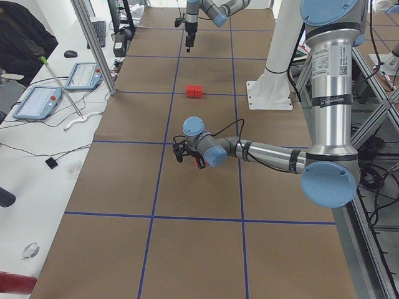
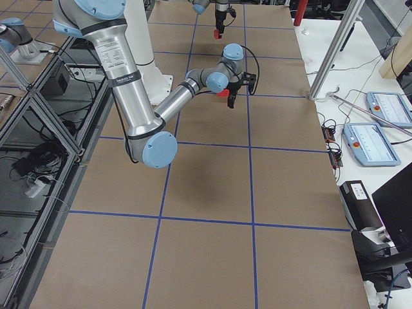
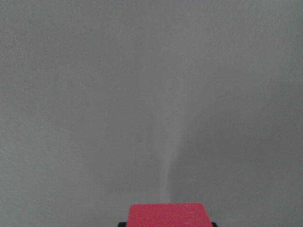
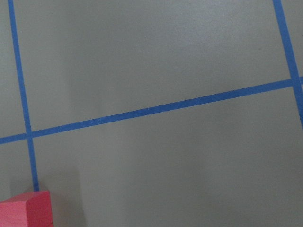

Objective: Form red blocks into L shape at center
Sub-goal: 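Carry the red cube with the left gripper toward the center pair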

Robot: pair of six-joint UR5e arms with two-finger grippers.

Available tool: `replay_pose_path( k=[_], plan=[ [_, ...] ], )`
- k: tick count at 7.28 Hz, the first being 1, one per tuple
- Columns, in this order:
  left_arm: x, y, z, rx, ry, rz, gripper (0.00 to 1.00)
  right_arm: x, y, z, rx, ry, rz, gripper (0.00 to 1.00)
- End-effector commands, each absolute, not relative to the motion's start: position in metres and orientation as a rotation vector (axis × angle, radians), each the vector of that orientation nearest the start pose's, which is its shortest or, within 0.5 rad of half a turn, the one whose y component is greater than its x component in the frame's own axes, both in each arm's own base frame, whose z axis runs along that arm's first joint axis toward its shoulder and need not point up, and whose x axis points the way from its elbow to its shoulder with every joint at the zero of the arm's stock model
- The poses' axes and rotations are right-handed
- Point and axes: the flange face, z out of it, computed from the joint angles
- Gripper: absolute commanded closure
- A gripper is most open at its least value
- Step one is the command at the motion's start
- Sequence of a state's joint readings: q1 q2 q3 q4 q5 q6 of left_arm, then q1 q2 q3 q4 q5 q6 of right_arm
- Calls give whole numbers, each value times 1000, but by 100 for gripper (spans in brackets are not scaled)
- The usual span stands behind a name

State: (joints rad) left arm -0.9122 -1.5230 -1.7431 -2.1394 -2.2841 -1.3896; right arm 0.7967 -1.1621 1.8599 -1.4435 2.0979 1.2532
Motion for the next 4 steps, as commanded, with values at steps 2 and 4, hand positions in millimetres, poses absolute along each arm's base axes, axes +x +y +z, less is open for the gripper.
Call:
replay_pose_path(
  k=[2,4],
  plan=[
    [333,-437,445,-424,954,-841,100,-361,-488,288,3,-943,226,0],
    [404,-447,382,-551,931,-1003,100,-360,-489,291,2,-937,230,0]
  ],
)
